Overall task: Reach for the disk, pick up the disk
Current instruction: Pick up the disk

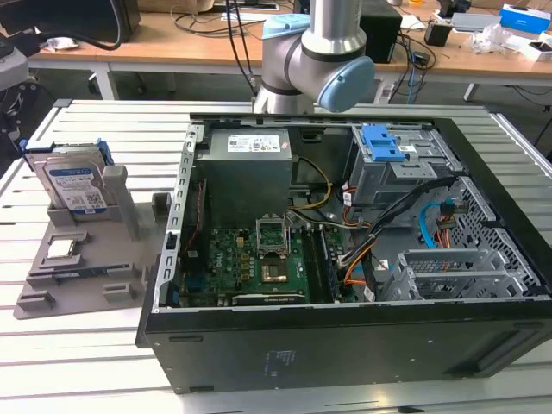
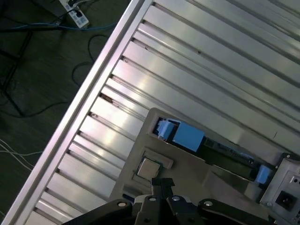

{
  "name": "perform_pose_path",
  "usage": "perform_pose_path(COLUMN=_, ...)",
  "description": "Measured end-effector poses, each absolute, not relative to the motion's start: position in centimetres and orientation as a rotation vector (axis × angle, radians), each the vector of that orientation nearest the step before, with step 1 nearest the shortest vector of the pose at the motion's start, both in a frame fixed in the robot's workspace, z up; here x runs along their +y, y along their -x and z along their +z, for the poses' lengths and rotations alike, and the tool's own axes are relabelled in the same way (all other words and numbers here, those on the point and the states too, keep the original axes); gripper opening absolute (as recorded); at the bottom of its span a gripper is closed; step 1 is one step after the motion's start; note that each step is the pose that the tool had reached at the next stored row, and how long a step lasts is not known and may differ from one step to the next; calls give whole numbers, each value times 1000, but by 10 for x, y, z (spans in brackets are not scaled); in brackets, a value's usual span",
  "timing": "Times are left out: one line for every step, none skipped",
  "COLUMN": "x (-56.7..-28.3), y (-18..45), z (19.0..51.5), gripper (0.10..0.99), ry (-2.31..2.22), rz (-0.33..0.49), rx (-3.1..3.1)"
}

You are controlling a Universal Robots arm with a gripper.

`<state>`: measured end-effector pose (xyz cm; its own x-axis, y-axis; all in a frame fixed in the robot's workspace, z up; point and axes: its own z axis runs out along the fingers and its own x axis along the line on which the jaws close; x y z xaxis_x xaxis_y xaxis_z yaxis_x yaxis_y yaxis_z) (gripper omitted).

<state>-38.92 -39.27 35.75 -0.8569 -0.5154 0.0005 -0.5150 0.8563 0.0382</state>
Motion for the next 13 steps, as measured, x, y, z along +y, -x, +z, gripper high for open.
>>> perform_pose_path(x=-393, y=389, z=358, gripper=106, ry=-859, rz=-57, rx=-3010)
perform_pose_path(x=-393, y=389, z=358, gripper=106, ry=-886, rz=-57, rx=-3002)
perform_pose_path(x=-393, y=389, z=358, gripper=106, ry=-907, rz=-57, rx=-2995)
perform_pose_path(x=-393, y=389, z=358, gripper=106, ry=-932, rz=-57, rx=-2987)
perform_pose_path(x=-393, y=389, z=358, gripper=106, ry=-956, rz=-57, rx=-2979)
perform_pose_path(x=-393, y=389, z=358, gripper=106, ry=-1000, rz=-56, rx=-2964)
perform_pose_path(x=-393, y=389, z=358, gripper=106, ry=-1033, rz=-56, rx=-2953)
perform_pose_path(x=-393, y=389, z=358, gripper=106, ry=-1057, rz=-56, rx=-2944)
perform_pose_path(x=-393, y=389, z=358, gripper=106, ry=-1095, rz=-56, rx=-2929)
perform_pose_path(x=-393, y=389, z=358, gripper=106, ry=-1149, rz=-55, rx=-2908)
perform_pose_path(x=-393, y=389, z=358, gripper=106, ry=-1186, rz=-55, rx=-2892)
perform_pose_path(x=-393, y=389, z=358, gripper=106, ry=-1209, rz=-55, rx=-2883)
perform_pose_path(x=-393, y=389, z=357, gripper=106, ry=-1230, rz=-55, rx=-2873)
